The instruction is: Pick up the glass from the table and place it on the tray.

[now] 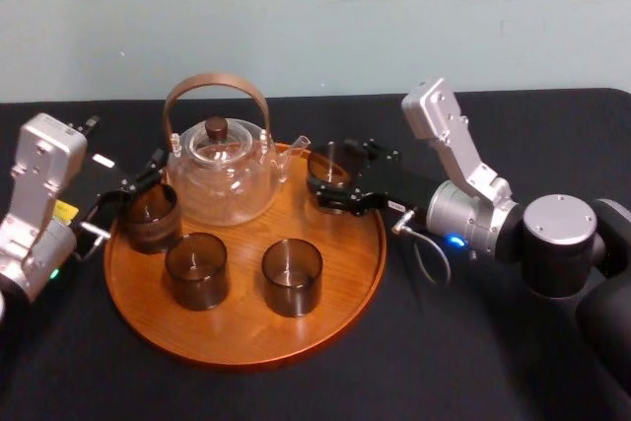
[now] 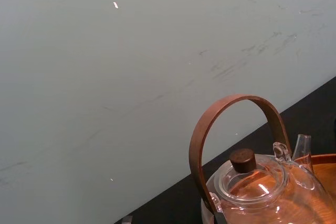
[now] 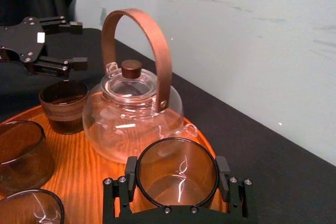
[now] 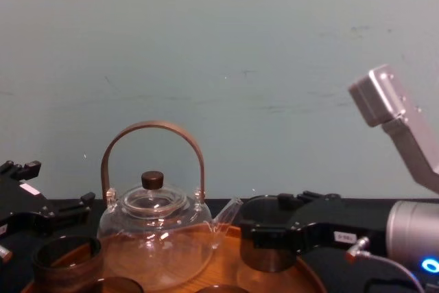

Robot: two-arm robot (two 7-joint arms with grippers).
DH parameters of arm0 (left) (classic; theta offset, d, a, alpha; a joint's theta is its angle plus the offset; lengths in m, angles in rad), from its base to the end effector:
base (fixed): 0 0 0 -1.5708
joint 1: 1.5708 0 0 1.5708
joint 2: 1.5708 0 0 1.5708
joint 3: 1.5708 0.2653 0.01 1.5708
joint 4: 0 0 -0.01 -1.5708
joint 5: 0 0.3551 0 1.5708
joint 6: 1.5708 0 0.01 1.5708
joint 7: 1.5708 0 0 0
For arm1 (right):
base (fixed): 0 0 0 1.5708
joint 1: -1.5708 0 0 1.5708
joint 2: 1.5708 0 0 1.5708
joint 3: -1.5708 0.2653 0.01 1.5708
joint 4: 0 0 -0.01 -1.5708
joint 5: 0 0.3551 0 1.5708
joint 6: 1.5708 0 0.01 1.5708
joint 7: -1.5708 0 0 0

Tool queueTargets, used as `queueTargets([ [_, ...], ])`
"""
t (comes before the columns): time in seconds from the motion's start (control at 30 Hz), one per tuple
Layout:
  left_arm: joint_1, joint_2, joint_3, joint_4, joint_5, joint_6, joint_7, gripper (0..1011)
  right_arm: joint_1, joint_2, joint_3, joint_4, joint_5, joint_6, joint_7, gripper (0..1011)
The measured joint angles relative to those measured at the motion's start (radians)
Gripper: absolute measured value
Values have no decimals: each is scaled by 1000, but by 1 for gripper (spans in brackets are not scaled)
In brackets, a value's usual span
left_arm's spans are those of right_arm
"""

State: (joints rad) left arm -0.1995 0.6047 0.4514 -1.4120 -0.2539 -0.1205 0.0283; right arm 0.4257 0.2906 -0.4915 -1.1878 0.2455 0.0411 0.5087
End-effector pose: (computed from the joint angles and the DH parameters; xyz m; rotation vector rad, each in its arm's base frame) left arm 0.3978 0.0564 -0.2912 0.3045 -0.2850 1.2480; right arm 0.4588 0.0381 -0.2759 -0.2480 -0.0146 -0.7329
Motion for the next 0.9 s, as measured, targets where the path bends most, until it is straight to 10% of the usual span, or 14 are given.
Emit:
queueTargets([
  [0.9, 0, 0, 0, 0, 0, 0, 0, 1001, 11, -13, -25, 38, -12, 11, 4, 972],
])
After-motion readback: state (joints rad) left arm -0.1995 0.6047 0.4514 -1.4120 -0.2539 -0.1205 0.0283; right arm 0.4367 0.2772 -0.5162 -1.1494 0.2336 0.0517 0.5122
